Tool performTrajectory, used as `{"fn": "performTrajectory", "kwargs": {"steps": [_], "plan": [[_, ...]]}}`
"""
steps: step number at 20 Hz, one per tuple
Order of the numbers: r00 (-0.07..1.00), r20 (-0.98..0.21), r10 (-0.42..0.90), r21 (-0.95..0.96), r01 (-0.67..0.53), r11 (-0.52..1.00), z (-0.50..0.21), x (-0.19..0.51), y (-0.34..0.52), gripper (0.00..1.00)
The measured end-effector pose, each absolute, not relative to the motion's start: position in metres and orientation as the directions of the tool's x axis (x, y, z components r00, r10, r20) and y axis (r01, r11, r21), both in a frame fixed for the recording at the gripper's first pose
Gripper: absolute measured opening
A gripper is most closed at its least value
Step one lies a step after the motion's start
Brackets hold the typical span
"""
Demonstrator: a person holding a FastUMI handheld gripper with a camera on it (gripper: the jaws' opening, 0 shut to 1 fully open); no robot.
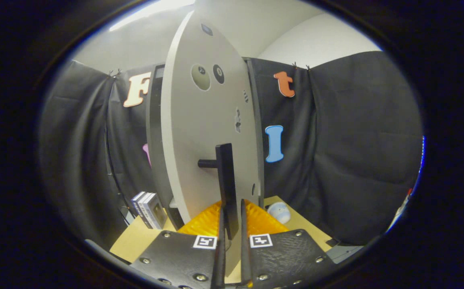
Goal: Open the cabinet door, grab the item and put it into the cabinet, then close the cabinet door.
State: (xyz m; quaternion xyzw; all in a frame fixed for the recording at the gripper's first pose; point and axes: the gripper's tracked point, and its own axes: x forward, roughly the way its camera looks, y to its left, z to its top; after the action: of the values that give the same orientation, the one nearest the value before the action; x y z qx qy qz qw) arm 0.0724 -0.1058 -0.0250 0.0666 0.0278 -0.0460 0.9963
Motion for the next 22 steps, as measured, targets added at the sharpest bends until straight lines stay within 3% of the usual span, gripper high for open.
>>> {"fn": "performTrajectory", "kwargs": {"steps": [9, 11, 22], "plan": [[0.992, -0.051, -0.116, 0.157, 0.123, 0.980, -0.030, 0.065, -0.191, 0.15], [0.988, -0.043, -0.148, 0.156, 0.153, 0.976, -0.033, 0.064, -0.223, 0.07], [0.998, -0.036, -0.046, 0.136, 0.051, 0.989, -0.040, 0.072, -0.266, 0.07]]}}
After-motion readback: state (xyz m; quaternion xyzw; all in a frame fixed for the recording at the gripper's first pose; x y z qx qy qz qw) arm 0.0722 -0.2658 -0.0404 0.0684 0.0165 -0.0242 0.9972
